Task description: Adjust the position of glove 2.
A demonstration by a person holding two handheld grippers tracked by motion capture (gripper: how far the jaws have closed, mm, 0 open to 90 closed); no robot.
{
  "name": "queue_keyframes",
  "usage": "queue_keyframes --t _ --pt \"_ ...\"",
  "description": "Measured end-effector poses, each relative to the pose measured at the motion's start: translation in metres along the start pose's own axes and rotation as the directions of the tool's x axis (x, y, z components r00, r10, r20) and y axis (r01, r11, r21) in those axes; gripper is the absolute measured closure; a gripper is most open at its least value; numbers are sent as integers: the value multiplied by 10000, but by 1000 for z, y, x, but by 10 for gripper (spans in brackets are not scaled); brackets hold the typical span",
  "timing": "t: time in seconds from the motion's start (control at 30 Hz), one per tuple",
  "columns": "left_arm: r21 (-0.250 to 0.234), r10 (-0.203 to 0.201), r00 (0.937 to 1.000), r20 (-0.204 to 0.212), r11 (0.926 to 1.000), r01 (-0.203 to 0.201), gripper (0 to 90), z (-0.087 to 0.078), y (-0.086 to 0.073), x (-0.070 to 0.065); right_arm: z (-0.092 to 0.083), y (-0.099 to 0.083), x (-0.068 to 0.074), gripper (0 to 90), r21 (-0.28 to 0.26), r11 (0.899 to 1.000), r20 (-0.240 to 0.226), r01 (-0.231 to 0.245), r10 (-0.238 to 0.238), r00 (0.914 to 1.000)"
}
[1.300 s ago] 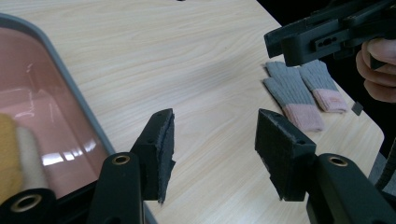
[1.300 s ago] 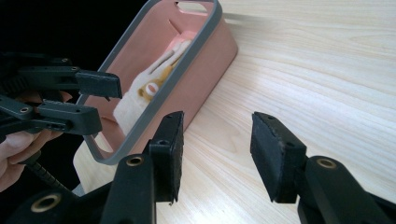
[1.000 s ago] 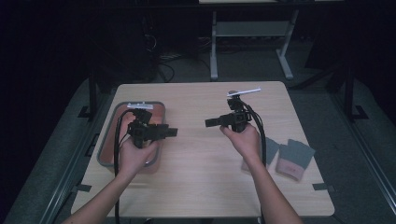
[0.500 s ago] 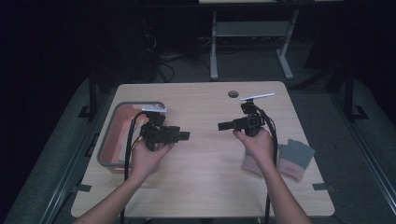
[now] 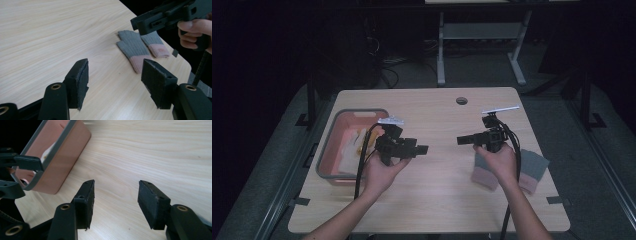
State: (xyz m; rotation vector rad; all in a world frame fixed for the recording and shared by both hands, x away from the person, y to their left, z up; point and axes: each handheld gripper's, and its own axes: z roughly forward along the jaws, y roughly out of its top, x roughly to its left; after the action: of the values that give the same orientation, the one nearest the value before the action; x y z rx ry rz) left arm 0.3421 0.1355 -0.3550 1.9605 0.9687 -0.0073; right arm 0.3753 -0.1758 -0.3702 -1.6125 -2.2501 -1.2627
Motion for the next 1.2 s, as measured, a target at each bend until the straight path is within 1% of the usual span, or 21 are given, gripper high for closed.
queue_keyframes --t 0.03,0.1,0.2,0.37,0.4,0.47,0.57,0.6,0.67,0.8,0.87,0.93,0.97,1.03,1.2 --pt "45 90 10000 3 9999 -90 383 1 0 -1 -1 -2 -1 467 11 9999 15 -104 104 9999" --pt "25 127 9999 45 9999 -127 381 3 -1 -2 -4 -5 -6 465 1 9999 112 -114 114 9999" --pt "-10 107 9999 125 9999 -107 376 7 -2 -5 -8 -10 -12 457 44 9996 231 -267 266 9994" --pt "49 120 9997 213 9999 -121 367 16 -5 -9 -14 -15 -20 457 -87 9997 427 -239 243 9988" --pt "65 161 9996 234 9998 -162 366 18 -6 -10 -16 -16 -20 455 -85 9996 486 -286 290 9984" --pt "42 154 9995 281 9999 -156 363 20 -7 -13 -18 -19 -23 448 -85 9998 609 -169 174 9980" --pt "35 200 9992 334 9998 -201 359 24 -9 -16 -21 -24 -28 443 -81 9999 768 -124 130 9970" --pt "41 216 9992 346 9998 -217 358 26 -10 -17 -21 -26 -30 440 -24 9998 836 -194 196 9963" --pt "60 226 9991 352 9997 -228 354 29 -11 -18 -23 -29 -33 440 -45 9999 913 -128 132 9957" --pt "96 232 9989 399 9997 -236 339 35 -15 -22 -27 -37 -41 438 -26 9998 1038 -174 176 9944" --pt "136 291 9986 436 9995 -297 334 37 -16 -23 -29 -40 -44 429 14 9996 1194 -273 269 9925" --pt "119 242 9986 463 9996 -248 331 40 -17 -24 -32 -43 -49 429 -30 9996 1232 -284 285 9920" --pt "145 301 9984 474 9994 -308 329 41 -17 -25 -32 -44 -50 427 -43 9995 1261 -325 328 9915" --pt "119 319 9981 520 9994 -326 326 42 -17 -26 -34 -48 -52 425 -102 9995 1349 -286 297 9904" --pt "52 351 9979 548 9994 -354 323 46 -19 -29 -38 -56 -59 423 -43 9998 1626 -206 210 9865"
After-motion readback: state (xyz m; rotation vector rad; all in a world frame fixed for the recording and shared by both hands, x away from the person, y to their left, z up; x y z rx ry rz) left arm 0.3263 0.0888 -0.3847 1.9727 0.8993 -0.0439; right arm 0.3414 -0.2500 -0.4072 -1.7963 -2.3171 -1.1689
